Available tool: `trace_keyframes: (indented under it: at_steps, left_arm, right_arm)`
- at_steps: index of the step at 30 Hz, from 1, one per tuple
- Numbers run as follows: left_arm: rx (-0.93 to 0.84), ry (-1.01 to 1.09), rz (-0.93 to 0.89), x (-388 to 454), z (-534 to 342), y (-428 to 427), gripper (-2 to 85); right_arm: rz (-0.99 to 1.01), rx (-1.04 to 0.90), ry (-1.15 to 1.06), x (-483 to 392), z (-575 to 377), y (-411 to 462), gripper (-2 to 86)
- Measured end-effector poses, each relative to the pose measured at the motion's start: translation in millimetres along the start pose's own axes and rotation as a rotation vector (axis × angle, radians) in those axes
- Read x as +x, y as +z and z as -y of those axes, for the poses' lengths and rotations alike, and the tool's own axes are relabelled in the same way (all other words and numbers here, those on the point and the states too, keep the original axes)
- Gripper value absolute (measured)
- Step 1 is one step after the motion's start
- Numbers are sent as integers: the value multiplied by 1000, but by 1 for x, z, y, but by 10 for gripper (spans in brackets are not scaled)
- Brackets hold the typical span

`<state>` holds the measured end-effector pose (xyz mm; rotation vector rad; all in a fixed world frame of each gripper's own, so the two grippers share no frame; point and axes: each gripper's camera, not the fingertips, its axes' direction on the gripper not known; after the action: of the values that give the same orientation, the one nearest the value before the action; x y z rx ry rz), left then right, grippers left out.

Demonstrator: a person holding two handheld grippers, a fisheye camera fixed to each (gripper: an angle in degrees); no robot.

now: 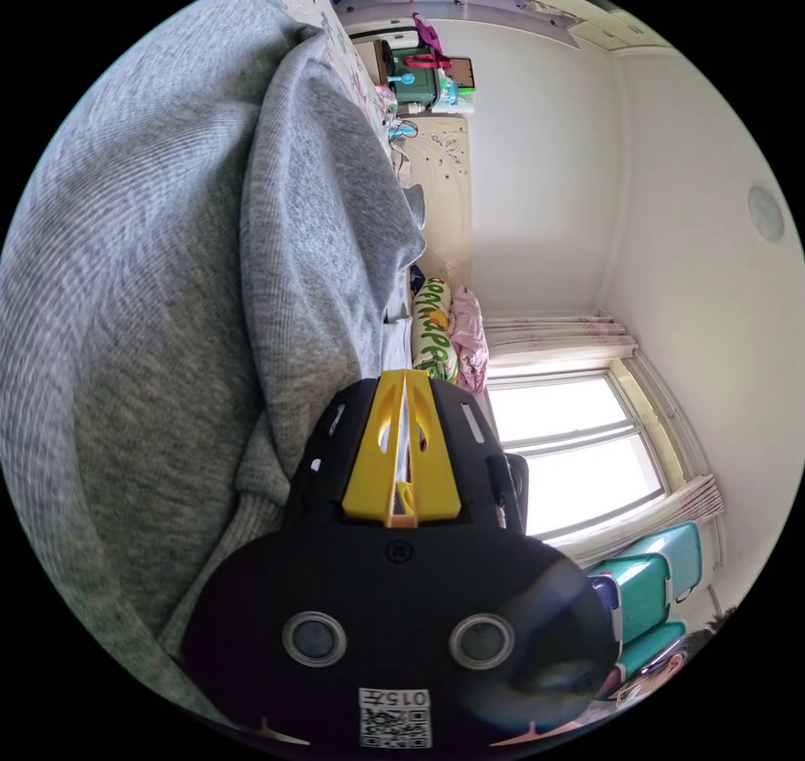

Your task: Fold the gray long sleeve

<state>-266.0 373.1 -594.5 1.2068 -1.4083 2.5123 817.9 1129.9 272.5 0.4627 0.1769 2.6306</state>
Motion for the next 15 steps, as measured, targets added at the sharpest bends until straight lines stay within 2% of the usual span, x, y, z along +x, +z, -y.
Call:
trace_keyframes:
  at_steps: [15]
  left_arm:
    - [8,5,-4,6,0,4,-10]
  right_arm:
    - [4,2,9,13,-6,-3,-6]
